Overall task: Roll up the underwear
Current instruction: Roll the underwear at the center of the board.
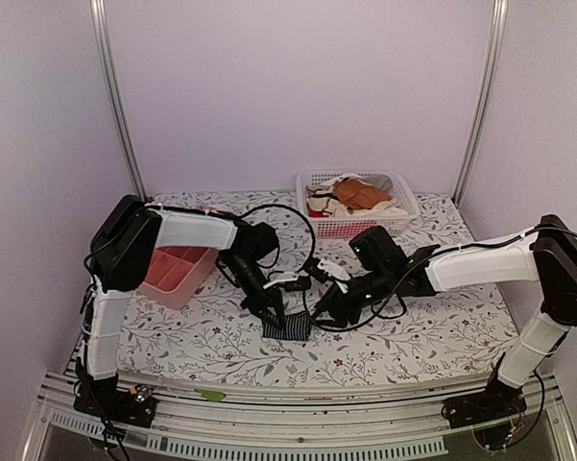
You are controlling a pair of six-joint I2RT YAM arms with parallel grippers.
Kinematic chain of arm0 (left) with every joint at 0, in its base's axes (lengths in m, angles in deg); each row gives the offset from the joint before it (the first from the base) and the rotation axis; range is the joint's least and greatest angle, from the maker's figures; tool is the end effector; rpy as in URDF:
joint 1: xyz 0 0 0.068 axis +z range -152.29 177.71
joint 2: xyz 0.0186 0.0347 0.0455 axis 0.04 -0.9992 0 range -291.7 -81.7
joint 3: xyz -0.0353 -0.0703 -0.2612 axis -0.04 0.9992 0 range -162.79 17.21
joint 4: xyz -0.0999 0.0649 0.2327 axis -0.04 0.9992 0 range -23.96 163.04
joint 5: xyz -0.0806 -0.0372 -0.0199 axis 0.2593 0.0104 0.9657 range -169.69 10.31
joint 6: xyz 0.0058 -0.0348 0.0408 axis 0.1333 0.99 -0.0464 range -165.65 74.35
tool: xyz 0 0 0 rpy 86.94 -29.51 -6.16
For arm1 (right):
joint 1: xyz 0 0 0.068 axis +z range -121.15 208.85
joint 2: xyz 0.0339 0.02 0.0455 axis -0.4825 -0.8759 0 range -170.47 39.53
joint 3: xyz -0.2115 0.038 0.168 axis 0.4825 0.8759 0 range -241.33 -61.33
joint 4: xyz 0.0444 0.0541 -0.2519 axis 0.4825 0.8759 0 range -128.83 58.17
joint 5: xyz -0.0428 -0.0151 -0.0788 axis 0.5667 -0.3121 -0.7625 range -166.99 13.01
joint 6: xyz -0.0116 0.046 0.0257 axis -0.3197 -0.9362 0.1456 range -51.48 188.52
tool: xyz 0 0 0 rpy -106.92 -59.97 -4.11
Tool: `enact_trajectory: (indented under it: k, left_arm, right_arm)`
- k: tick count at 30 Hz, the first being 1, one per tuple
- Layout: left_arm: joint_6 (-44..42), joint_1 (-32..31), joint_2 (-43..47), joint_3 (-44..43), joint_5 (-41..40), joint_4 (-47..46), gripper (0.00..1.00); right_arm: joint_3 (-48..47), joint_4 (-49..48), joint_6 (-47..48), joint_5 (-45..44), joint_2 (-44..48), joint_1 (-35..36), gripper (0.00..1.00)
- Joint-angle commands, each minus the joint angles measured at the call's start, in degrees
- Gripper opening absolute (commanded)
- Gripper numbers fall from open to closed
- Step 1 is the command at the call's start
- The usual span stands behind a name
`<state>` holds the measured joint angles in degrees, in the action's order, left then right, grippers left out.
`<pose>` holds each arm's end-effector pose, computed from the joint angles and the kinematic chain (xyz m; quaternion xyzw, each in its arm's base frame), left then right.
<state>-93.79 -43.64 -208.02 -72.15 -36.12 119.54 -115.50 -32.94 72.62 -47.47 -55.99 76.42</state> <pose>0.2895 -0.2875 0.1271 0.6526 0.6605 -0.3707 0.0184 0.2166 0.2630 0.1823 -0.4760 0.7700 0.3510 0.2396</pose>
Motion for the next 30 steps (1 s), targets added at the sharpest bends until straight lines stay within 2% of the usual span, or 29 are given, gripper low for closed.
enact_trajectory:
  k: [1,10,11,12,16,20,25,28,30]
  left_arm:
    - [0.25,1.38,-8.31,-5.79,0.00,11.90,0.00]
    - [-0.11,1.97,-12.87,-10.09,0.10,14.94,0.00]
    - [-0.11,1.97,-13.13,-10.07,0.24,14.99,0.00]
    - [-0.11,1.98,-13.21,-10.11,0.28,14.93,0.00]
    - [-0.09,1.97,-13.32,-10.09,0.38,14.76,0.00]
    - [-0.24,2.19,-13.25,-10.17,0.24,14.32,0.00]
    - [-1.02,2.66,-12.73,-9.70,0.47,13.49,0.00]
    - [-1.08,2.80,-12.63,-9.95,0.46,13.39,0.00]
    - [-0.84,3.04,-12.14,-10.13,0.59,13.12,0.00]
  right_arm:
    - [-1.96,-2.29,5.26,-7.70,-0.68,5.62,0.50]
    - [-7.06,-3.29,10.96,-14.51,-7.20,10.73,0.57]
    - [-8.68,-2.58,12.09,-14.82,-9.16,10.83,0.63]
    - [-9.46,-1.93,13.20,-15.18,-10.48,10.99,0.64]
    - [-11.25,0.30,16.33,-17.27,-13.45,11.29,0.64]
    - [-11.65,1.70,18.10,-17.16,-15.11,11.39,0.51]
    - [-10.70,3.34,18.23,-16.94,-16.09,11.40,0.42]
    - [-9.72,3.53,18.38,-16.95,-15.84,11.40,0.26]
    - [-9.55,4.14,18.49,-16.84,-15.83,11.36,0.09]
